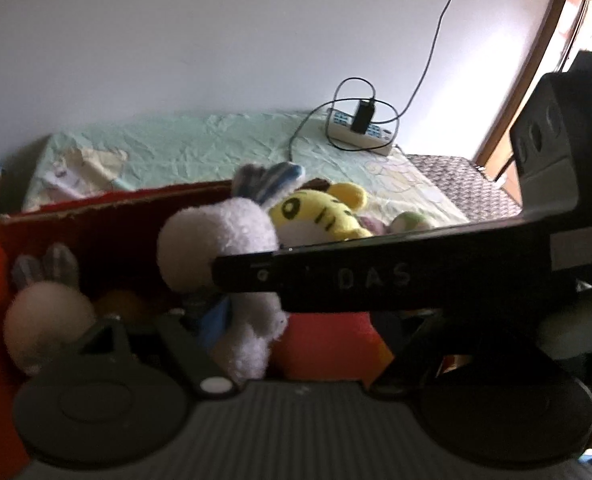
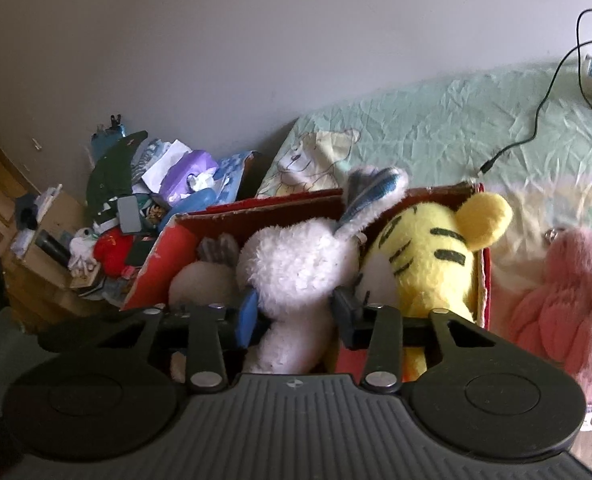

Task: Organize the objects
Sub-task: 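Carry the pink bunny over the red box and lower it inside, then open the right tool to release the pink bunny in the box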

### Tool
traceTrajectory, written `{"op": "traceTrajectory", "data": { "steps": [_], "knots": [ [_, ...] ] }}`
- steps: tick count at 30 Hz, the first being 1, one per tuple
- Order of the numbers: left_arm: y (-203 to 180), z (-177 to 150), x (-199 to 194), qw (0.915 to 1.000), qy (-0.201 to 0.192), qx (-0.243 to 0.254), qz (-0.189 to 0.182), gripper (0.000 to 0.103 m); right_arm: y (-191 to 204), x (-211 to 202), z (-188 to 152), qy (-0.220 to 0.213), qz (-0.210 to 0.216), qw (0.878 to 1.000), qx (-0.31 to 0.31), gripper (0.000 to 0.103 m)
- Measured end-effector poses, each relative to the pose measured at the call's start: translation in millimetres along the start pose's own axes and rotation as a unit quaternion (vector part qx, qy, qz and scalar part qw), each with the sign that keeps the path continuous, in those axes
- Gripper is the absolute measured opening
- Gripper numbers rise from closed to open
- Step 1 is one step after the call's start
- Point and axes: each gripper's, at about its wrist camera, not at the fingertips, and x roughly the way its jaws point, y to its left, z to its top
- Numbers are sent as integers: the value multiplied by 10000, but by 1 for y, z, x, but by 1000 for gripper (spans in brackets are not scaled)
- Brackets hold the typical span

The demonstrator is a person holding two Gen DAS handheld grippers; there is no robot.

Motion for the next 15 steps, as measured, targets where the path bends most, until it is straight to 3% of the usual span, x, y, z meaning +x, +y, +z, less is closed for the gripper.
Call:
{"op": "traceTrajectory", "data": {
  "steps": [15],
  "knots": [
    [-9, -6, -13, 9984, 50, -4, -570, 77, -4, -23, -3, 410, 847, 9951, 297, 31]
  ]
}}
